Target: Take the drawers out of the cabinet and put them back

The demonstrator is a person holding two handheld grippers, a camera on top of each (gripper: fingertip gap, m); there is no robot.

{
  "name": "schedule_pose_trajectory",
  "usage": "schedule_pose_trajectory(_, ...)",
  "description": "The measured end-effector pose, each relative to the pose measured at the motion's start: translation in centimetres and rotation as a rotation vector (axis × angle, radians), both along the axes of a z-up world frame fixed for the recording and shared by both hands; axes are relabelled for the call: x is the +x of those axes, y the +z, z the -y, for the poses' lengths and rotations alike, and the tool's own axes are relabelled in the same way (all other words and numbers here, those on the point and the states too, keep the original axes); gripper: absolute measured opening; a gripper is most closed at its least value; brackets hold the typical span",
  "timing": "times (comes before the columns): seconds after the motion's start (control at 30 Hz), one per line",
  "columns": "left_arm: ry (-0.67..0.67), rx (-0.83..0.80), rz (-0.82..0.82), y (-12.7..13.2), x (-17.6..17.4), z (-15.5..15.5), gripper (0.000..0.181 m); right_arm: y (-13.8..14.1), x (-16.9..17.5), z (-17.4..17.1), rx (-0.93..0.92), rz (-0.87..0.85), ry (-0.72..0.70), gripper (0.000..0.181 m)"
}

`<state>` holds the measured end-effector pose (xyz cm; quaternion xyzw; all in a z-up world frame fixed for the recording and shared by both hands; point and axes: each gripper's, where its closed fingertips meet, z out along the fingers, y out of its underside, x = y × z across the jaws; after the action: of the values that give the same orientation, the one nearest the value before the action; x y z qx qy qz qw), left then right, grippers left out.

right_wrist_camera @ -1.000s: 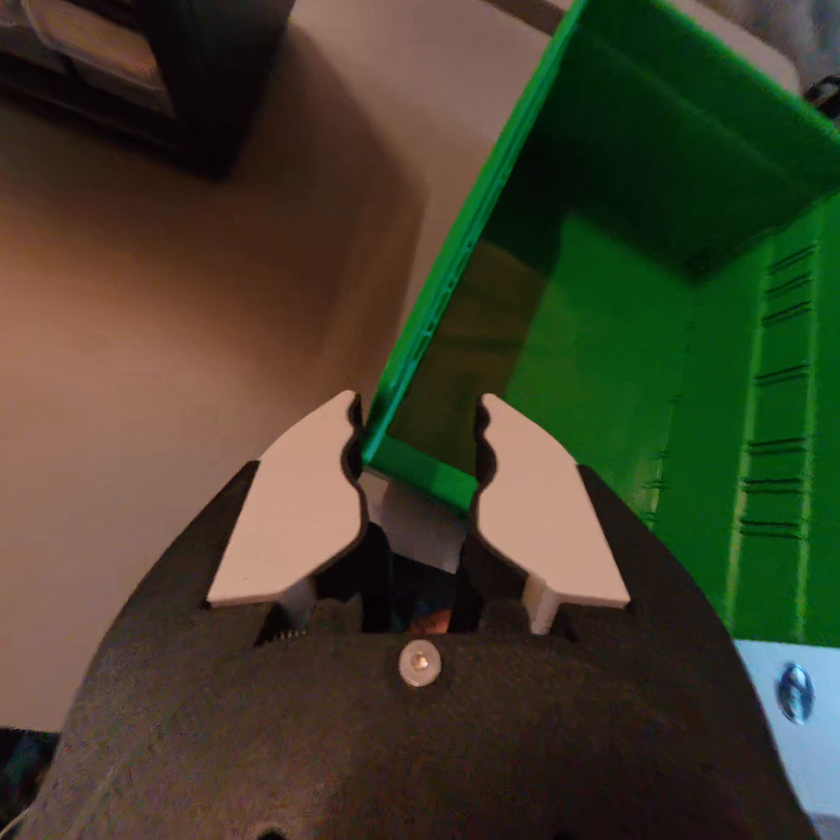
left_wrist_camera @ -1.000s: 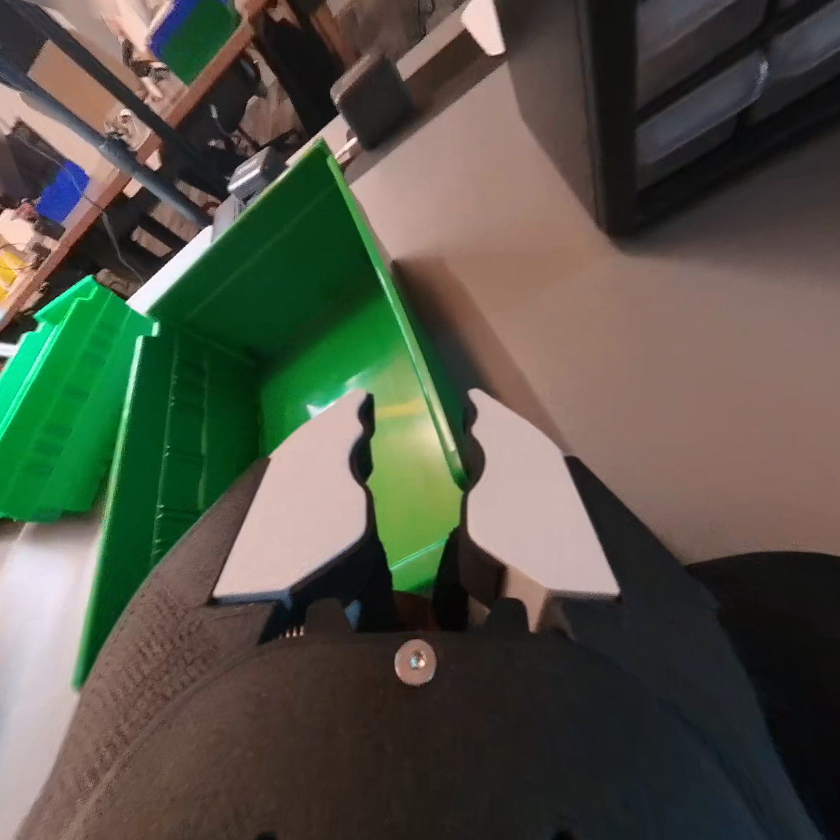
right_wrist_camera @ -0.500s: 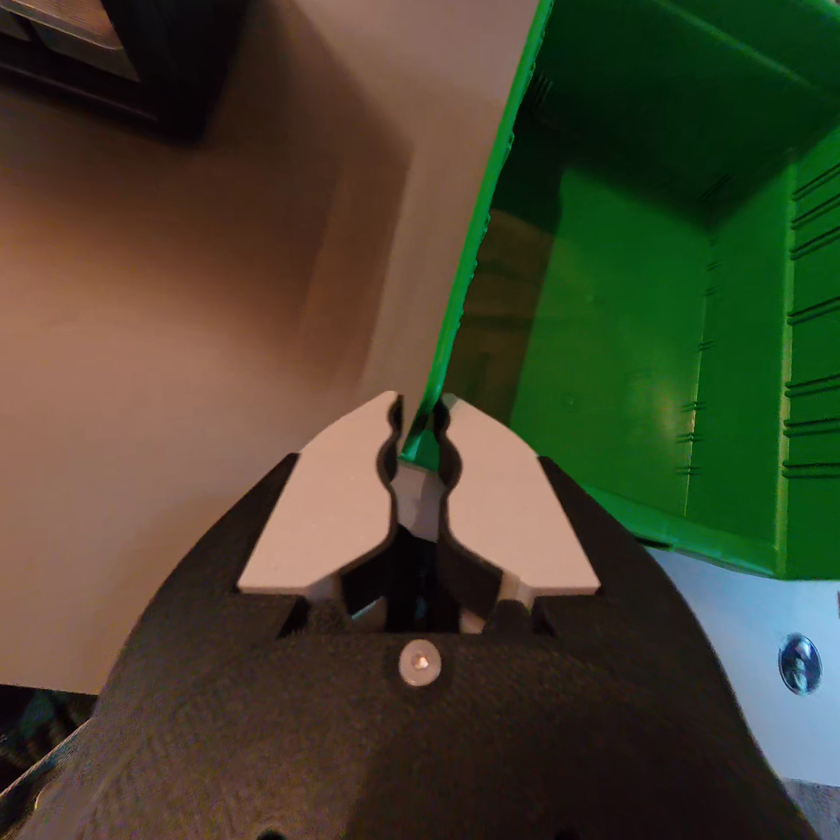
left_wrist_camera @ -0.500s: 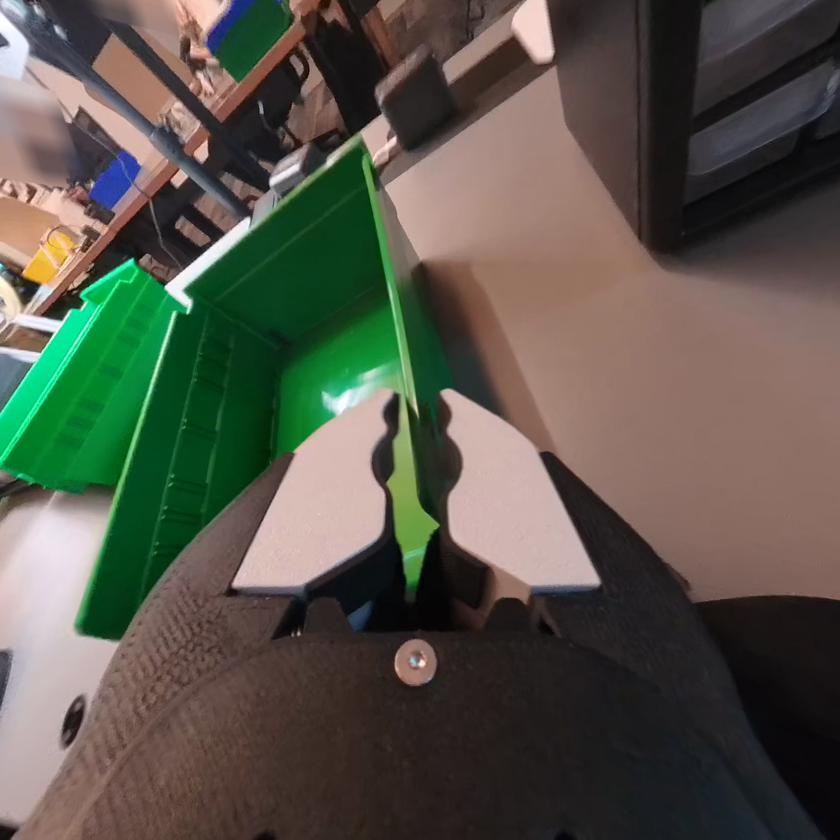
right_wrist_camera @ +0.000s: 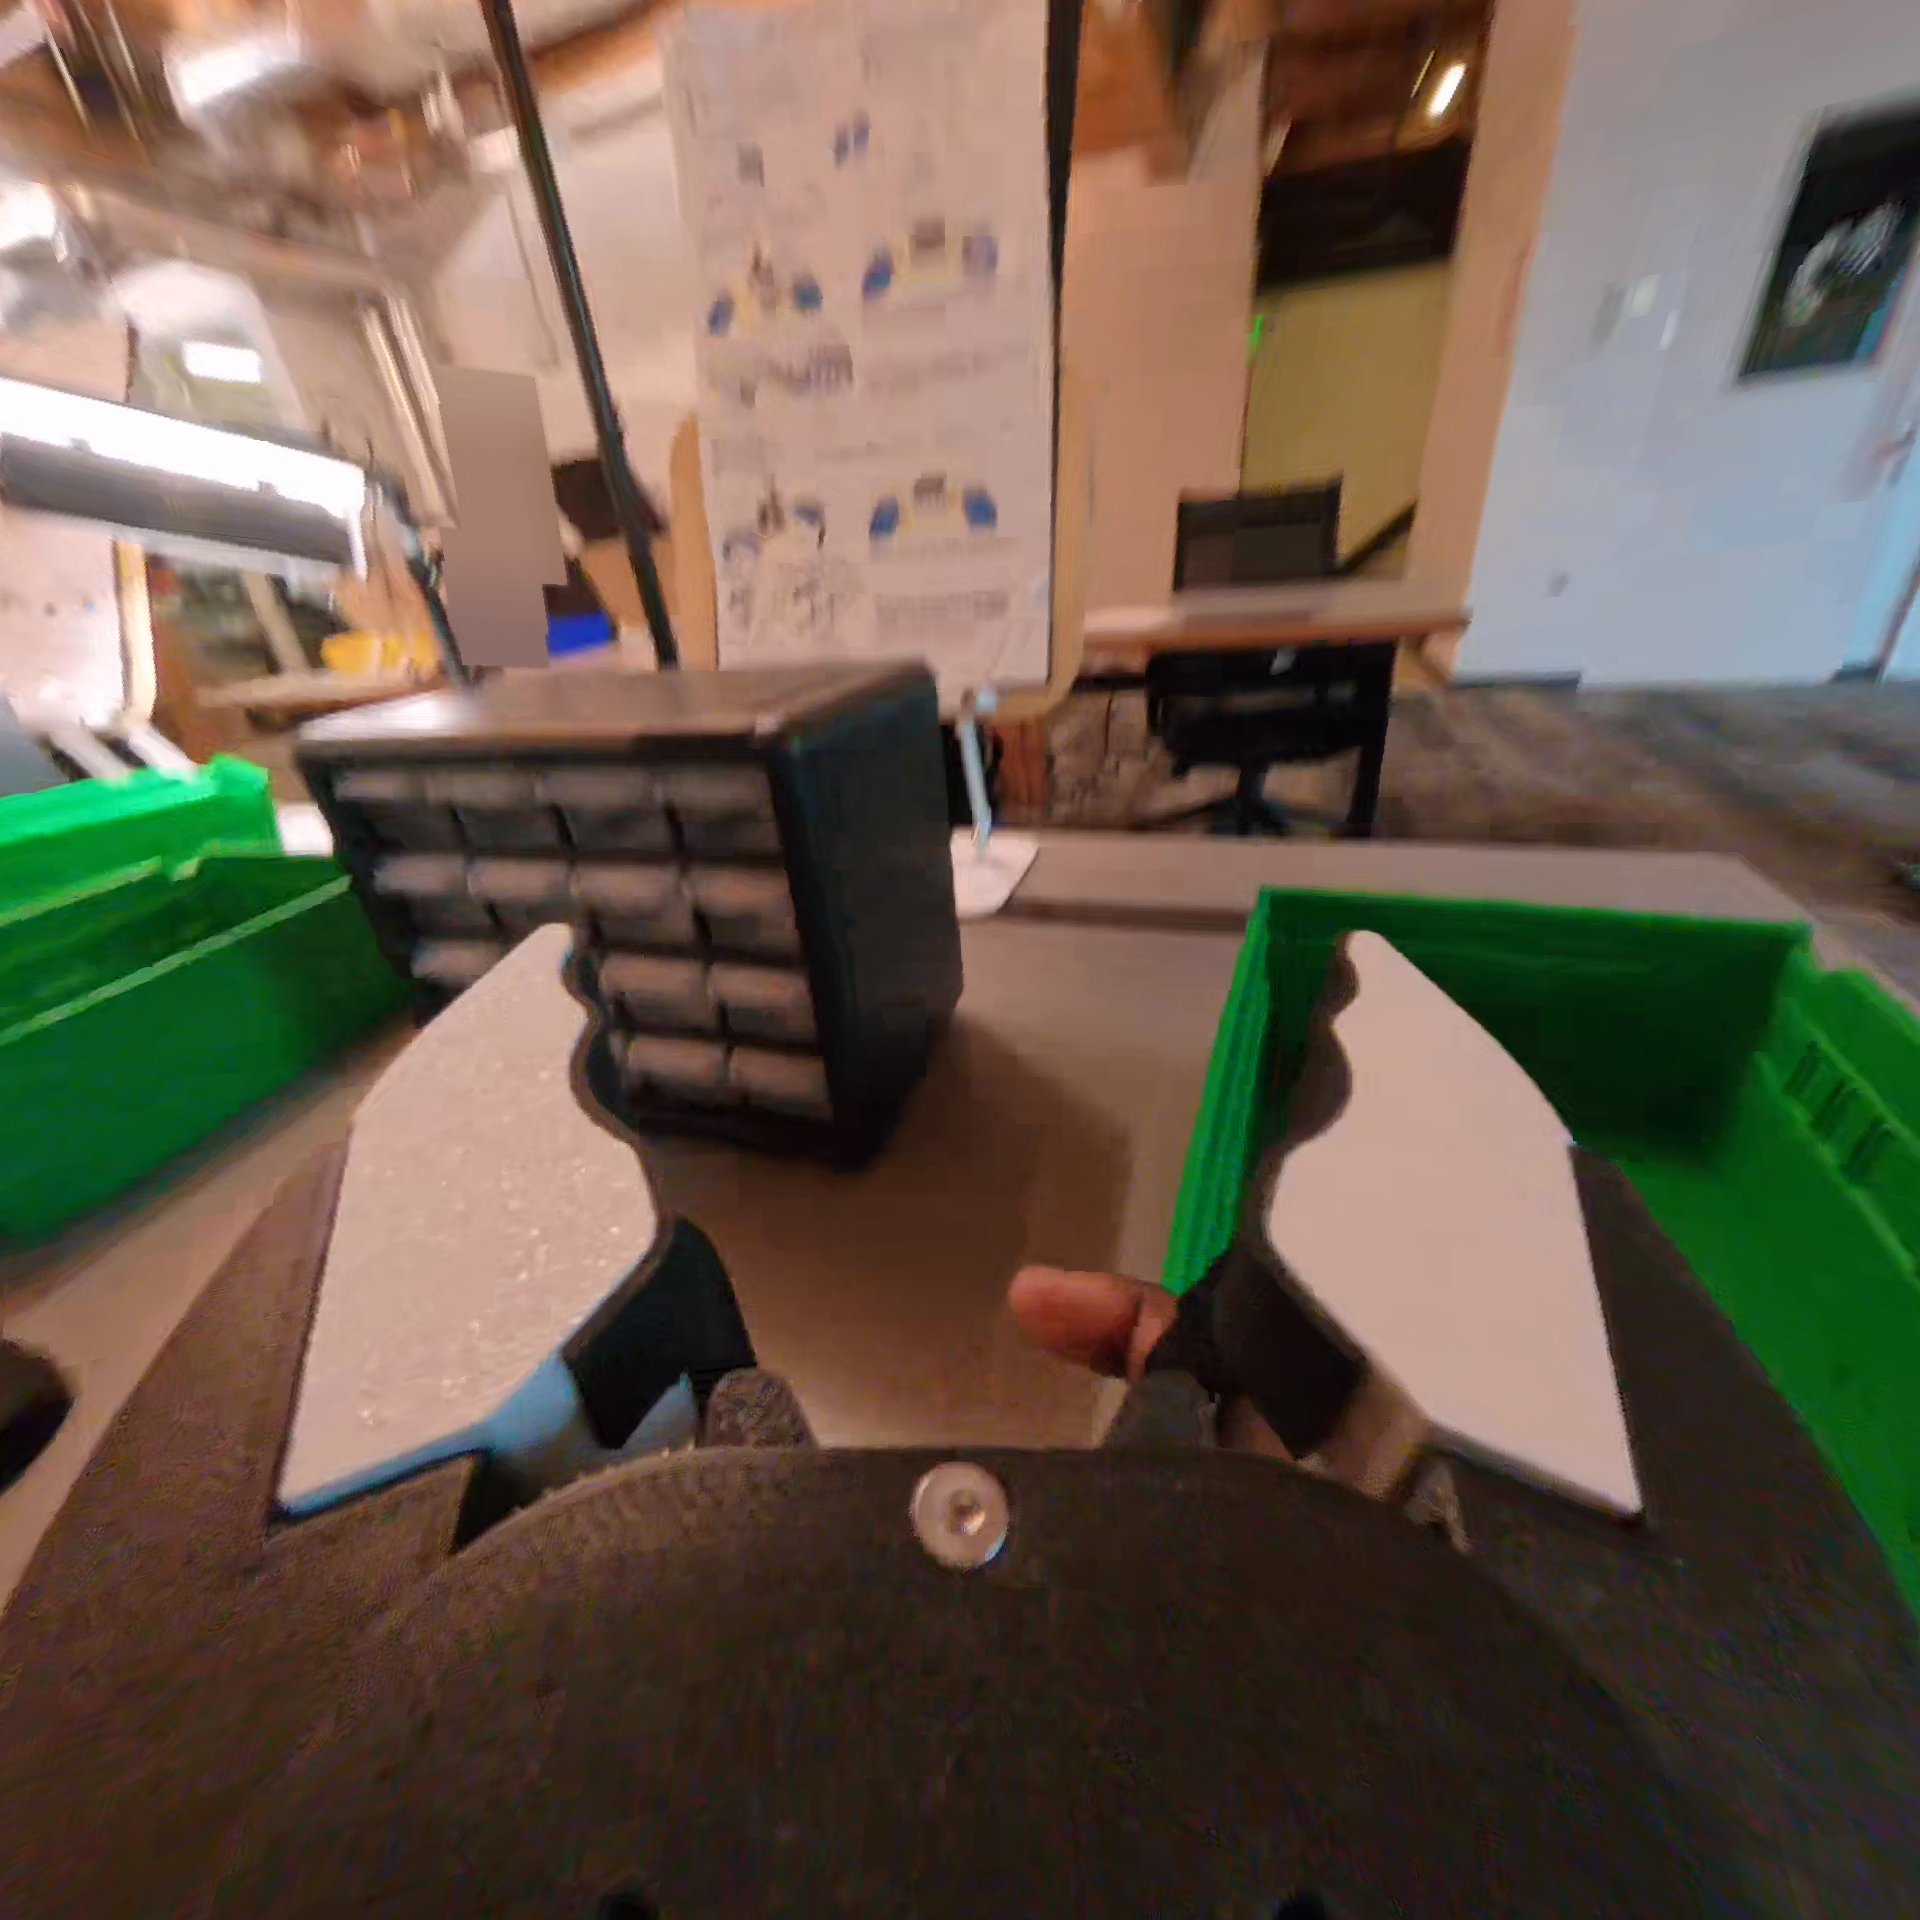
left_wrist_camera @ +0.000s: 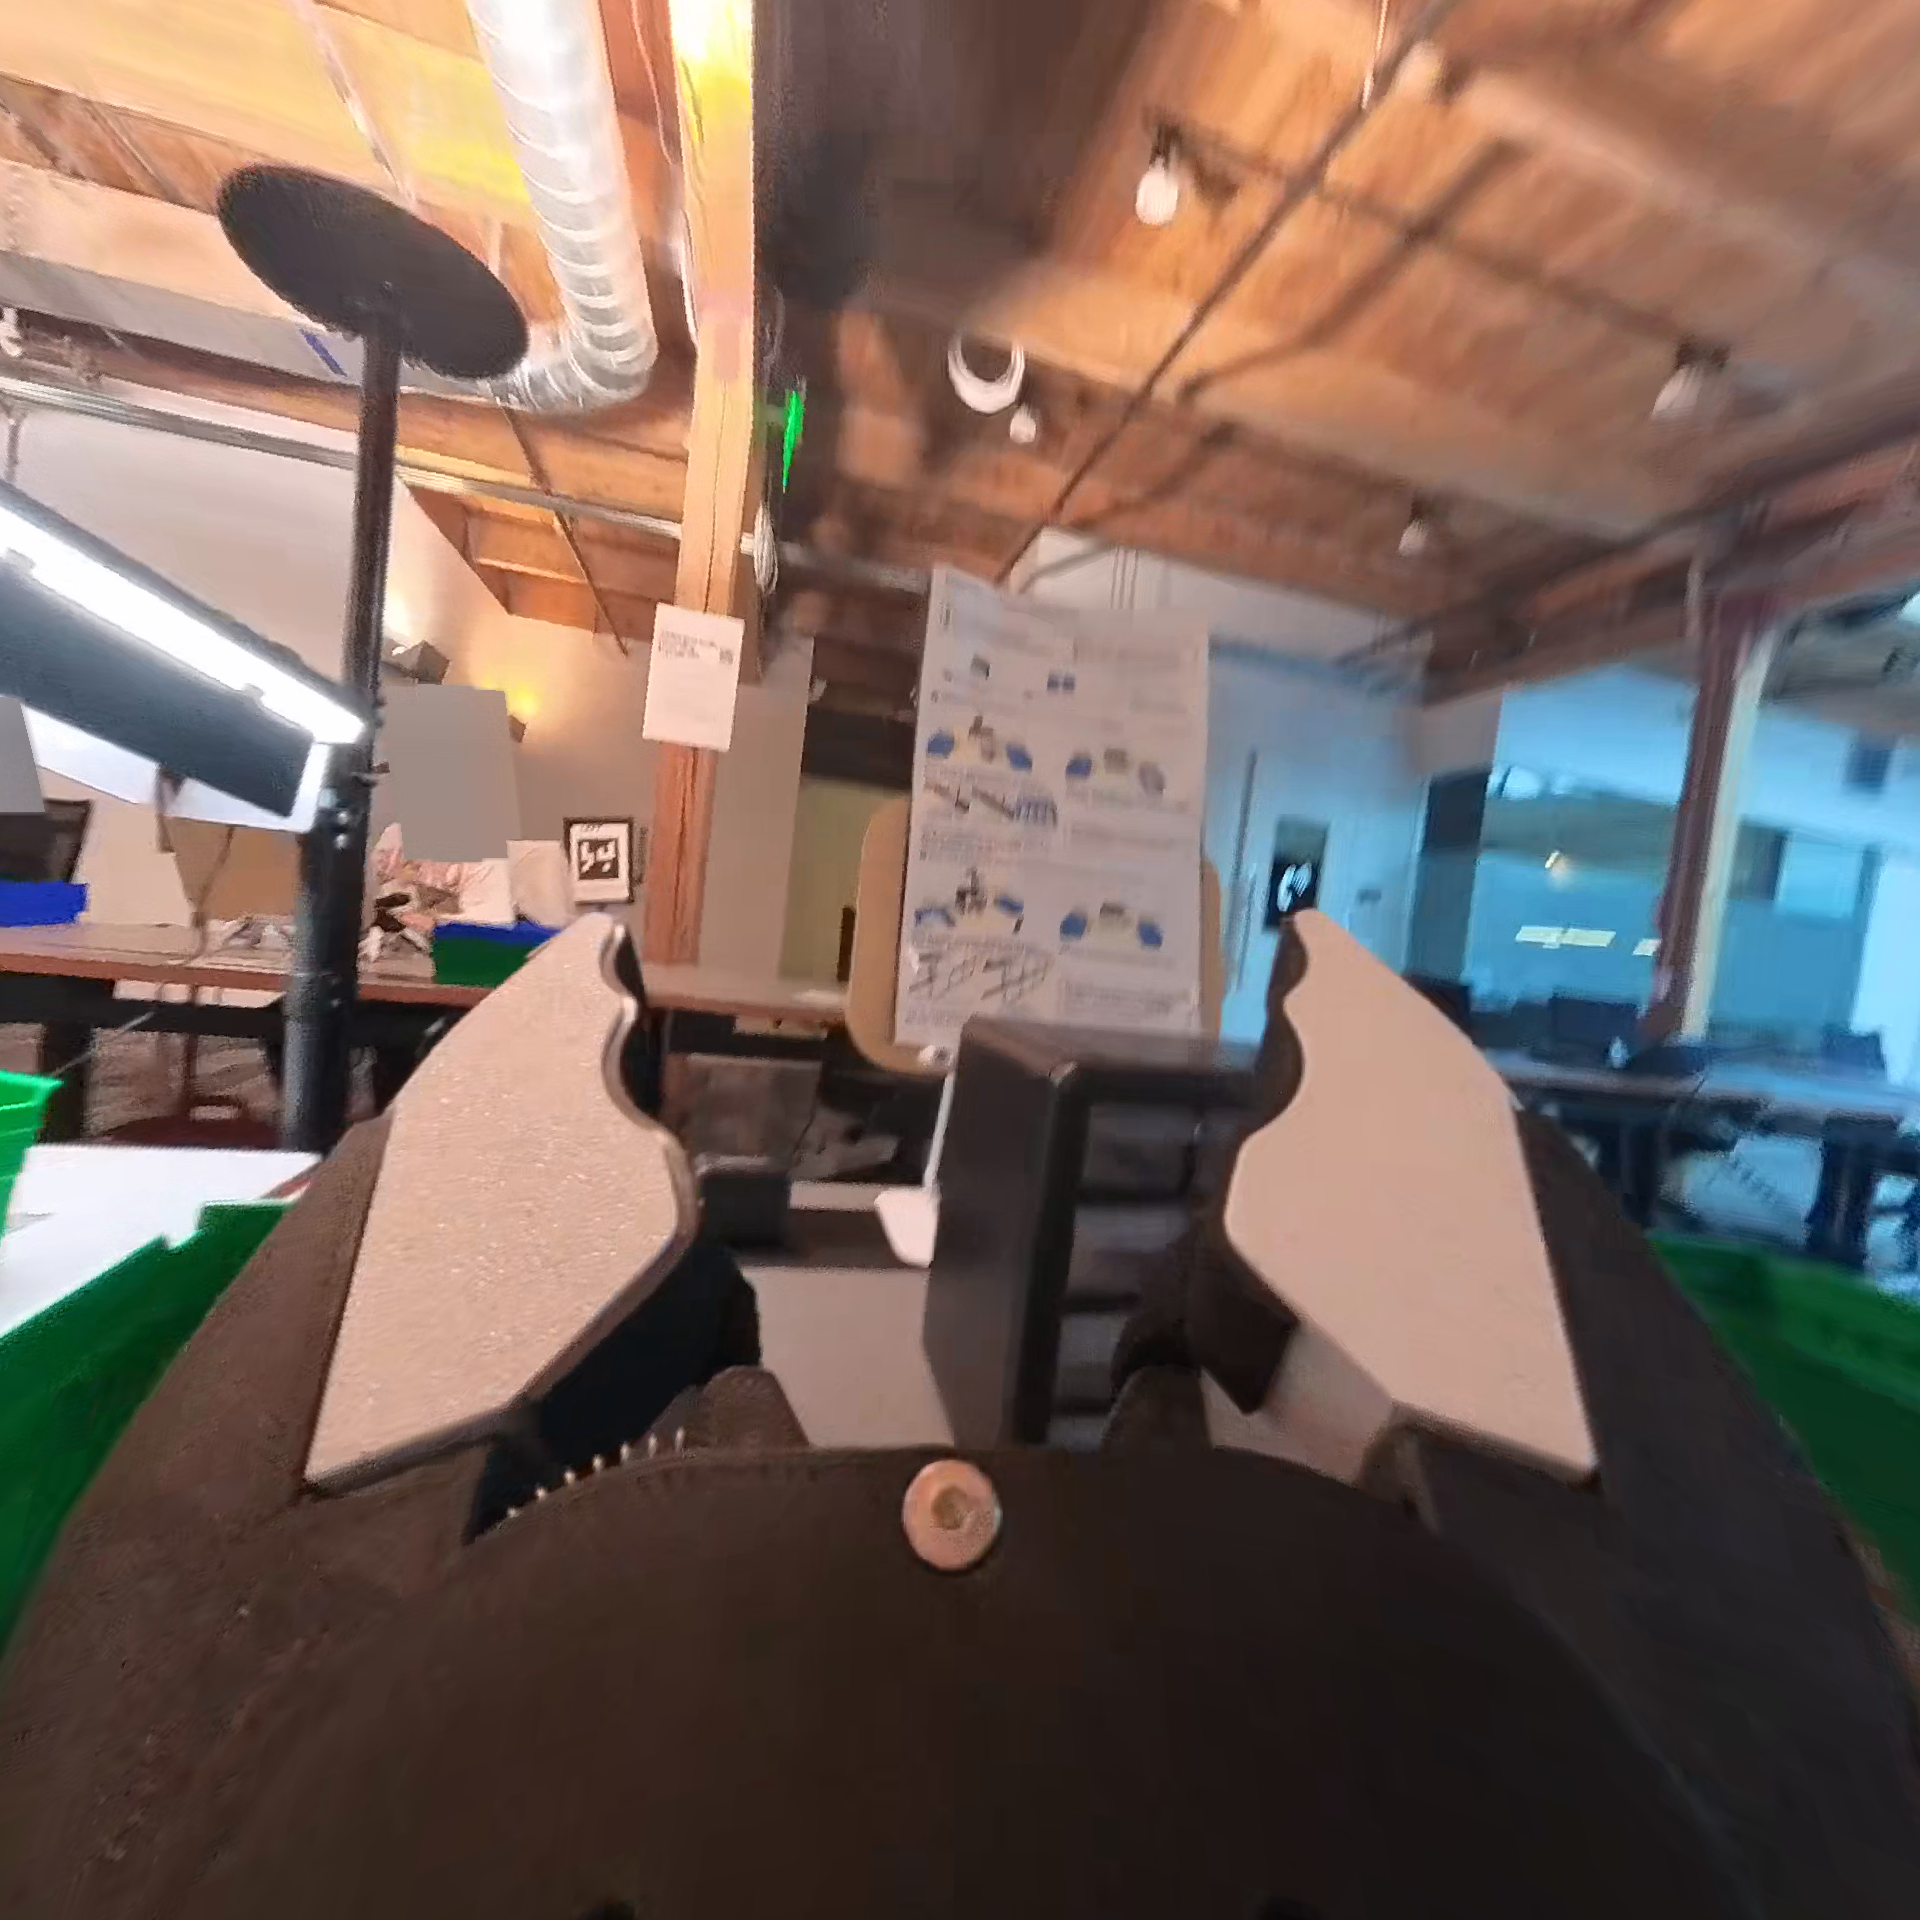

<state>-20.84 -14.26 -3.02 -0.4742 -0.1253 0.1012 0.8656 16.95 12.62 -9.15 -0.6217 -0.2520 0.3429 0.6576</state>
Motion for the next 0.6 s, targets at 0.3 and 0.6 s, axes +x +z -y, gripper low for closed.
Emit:
schedule_pose_trajectory(0.3,0.055,0.088,-0.002,0.8,-0.6,1.3,0.128,2.4,0.7,0.3,0.153,-0.113,-0.063,0.145)
schedule_pose_trajectory(0.6,0.132,0.059,-0.109,1.0,0.4,1.0,0.129,3.3,1.8,0.0,0.194,-0.16,-0.141,0.145)
